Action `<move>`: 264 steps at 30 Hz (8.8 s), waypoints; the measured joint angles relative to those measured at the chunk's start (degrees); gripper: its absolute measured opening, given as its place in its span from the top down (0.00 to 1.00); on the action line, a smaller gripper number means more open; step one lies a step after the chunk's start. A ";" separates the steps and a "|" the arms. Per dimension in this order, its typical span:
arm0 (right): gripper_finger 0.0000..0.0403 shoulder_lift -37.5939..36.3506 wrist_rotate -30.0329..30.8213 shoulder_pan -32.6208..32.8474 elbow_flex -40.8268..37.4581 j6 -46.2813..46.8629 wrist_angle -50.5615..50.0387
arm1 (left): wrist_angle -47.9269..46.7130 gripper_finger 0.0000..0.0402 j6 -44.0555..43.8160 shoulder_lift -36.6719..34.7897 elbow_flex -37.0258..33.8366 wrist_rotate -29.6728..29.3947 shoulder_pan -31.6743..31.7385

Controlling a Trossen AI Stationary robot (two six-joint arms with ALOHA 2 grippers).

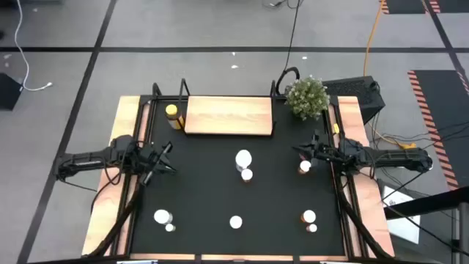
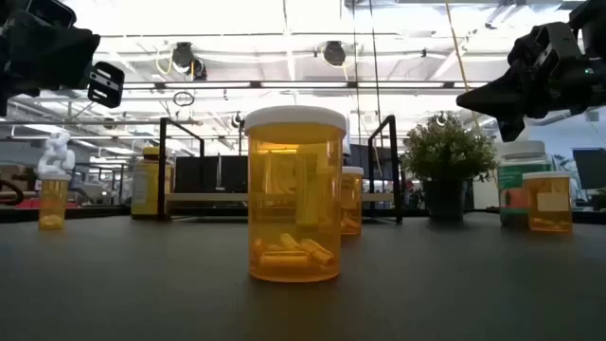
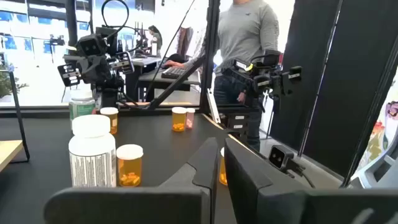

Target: Pick and place medicine bottles onto shelf by color

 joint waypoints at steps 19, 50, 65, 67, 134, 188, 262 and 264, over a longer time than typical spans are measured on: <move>1.00 0.00 0.00 -0.02 -0.01 0.00 0.00 | 0.00 0.92 0.00 0.01 -0.01 0.00 0.00; 1.00 0.02 -0.02 0.00 0.00 0.23 0.06 | 0.00 0.92 0.00 0.01 0.00 0.00 0.00; 1.00 0.03 1.94 -0.02 0.01 8.35 16.87 | 0.00 0.92 0.01 -0.01 0.00 0.00 0.00; 1.00 0.47 1.90 -0.02 0.40 12.69 16.51 | 0.01 0.92 0.01 0.00 -0.02 0.00 0.00; 0.27 56.58 -6.14 -14.99 67.36 5.92 -83.87 | -0.49 0.92 -19.74 39.59 32.37 -47.60 0.11; 0.43 65.16 -11.87 -16.06 85.47 5.90 -94.66 | -16.67 0.70 -6.58 56.93 52.53 -48.05 14.10; 0.20 110.77 -2.67 -32.66 117.13 -40.13 -71.49 | -24.25 0.70 3.08 55.13 52.50 -45.13 16.52; 0.18 109.81 -1.79 -32.39 117.13 -39.86 -71.29 | -24.48 0.70 3.04 55.11 52.50 -45.13 16.50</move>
